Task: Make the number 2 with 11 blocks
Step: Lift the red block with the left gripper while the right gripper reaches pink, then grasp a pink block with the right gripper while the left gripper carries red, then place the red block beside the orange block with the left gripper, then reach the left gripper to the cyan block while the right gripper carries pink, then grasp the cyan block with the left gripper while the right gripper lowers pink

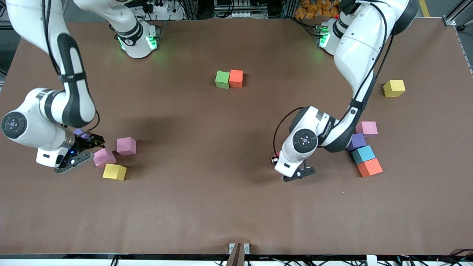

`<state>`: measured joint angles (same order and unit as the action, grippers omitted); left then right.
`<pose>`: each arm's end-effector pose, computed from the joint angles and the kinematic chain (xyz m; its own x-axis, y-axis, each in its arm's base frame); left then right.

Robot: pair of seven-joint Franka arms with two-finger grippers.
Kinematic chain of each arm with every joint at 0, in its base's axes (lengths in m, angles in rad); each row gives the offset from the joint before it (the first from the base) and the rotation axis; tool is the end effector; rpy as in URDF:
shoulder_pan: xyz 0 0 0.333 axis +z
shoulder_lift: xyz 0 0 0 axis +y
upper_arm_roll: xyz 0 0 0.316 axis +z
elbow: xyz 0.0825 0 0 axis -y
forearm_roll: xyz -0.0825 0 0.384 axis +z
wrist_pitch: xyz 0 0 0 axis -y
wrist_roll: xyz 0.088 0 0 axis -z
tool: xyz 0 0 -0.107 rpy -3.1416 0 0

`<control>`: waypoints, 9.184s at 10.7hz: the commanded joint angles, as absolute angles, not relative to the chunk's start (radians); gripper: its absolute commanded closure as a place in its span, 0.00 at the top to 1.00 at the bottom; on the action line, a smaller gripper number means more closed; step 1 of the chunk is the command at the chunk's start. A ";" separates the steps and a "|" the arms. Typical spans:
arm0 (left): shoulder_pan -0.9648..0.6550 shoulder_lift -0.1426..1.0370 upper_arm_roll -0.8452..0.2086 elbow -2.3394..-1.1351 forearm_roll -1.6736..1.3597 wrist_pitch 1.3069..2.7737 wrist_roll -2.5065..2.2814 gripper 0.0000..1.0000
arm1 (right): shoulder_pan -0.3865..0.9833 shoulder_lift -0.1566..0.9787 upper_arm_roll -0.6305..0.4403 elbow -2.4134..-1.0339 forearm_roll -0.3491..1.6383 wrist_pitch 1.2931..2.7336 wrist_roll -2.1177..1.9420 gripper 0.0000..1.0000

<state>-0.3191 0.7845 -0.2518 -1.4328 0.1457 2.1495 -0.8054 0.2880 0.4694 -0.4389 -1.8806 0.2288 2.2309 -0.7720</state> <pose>0.6268 -0.3553 0.2326 0.9737 0.2165 -0.0711 0.2177 -0.9759 0.0107 0.6215 -0.0722 0.2743 0.8711 0.4873 -0.0614 0.4865 -0.8732 -0.0278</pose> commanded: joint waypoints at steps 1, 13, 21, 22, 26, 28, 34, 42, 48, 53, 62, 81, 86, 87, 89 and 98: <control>-0.322 0.620 -0.308 -1.583 0.173 2.128 -0.680 0.09 | 0.259 0.535 -0.416 -1.842 0.267 2.258 -0.801 1.00; -0.307 0.404 -0.673 -2.239 0.619 2.555 -0.365 0.04 | 0.169 0.601 -0.302 -1.832 0.267 2.373 -0.818 0.50; -0.387 0.422 -0.699 -2.258 0.699 2.553 -0.270 0.00 | 0.179 0.585 -0.304 -1.625 0.265 2.078 -0.833 0.16; -0.387 0.422 -0.699 -2.258 0.698 2.551 -0.259 0.00 | 0.184 0.575 -0.304 -1.591 0.265 2.024 -0.816 0.16; -0.382 0.423 -0.699 -2.258 0.698 2.542 -0.195 0.00 | 0.213 0.539 -0.302 -1.568 0.267 1.990 -0.703 0.17; -0.383 0.422 -0.699 -2.255 0.699 2.508 -0.147 0.00 | 0.244 0.520 -0.301 -1.569 0.268 1.925 -0.605 0.17; -0.385 0.433 -0.750 -2.249 0.695 2.432 -0.110 0.00 | 0.402 0.515 -0.302 -1.577 0.382 1.910 -0.252 0.18; -0.400 0.485 -0.773 -2.221 0.680 2.419 -0.114 0.00 | 0.548 0.522 -0.302 -1.615 0.417 1.976 0.077 0.18; -0.400 0.492 -0.787 -2.206 0.678 2.408 -0.113 0.00 | 0.670 0.522 -0.304 -1.618 0.417 2.029 0.314 0.18; -0.420 0.511 -0.788 -2.187 0.677 2.401 -0.120 0.00 | 0.742 0.522 -0.304 -1.647 0.416 2.097 0.428 0.18; -0.426 0.467 -0.804 -2.174 0.669 2.335 -0.121 1.00 | 0.744 0.522 -0.304 -1.651 0.416 2.098 0.428 0.18; 0.522 0.505 -1.134 -1.780 0.488 1.970 -0.115 1.00 | 1.021 0.594 -0.304 -1.655 0.416 2.229 0.710 0.17; 0.496 0.521 -0.999 -1.730 0.498 1.968 -0.117 1.00 | 1.130 0.595 -0.304 -1.729 0.416 2.281 0.726 0.17; 0.477 0.525 -0.974 -1.730 0.499 1.968 -0.120 1.00 | 1.156 0.595 -0.304 -1.730 0.416 2.276 0.742 0.17; 0.430 0.549 -0.947 -1.732 0.489 1.968 -0.171 1.00 | 1.192 0.595 -0.304 -1.738 0.416 2.270 0.768 0.16; 0.171 0.612 -0.732 -1.756 0.489 2.019 -0.314 1.00 | 1.312 0.569 -0.311 -1.838 0.410 2.361 0.828 0.16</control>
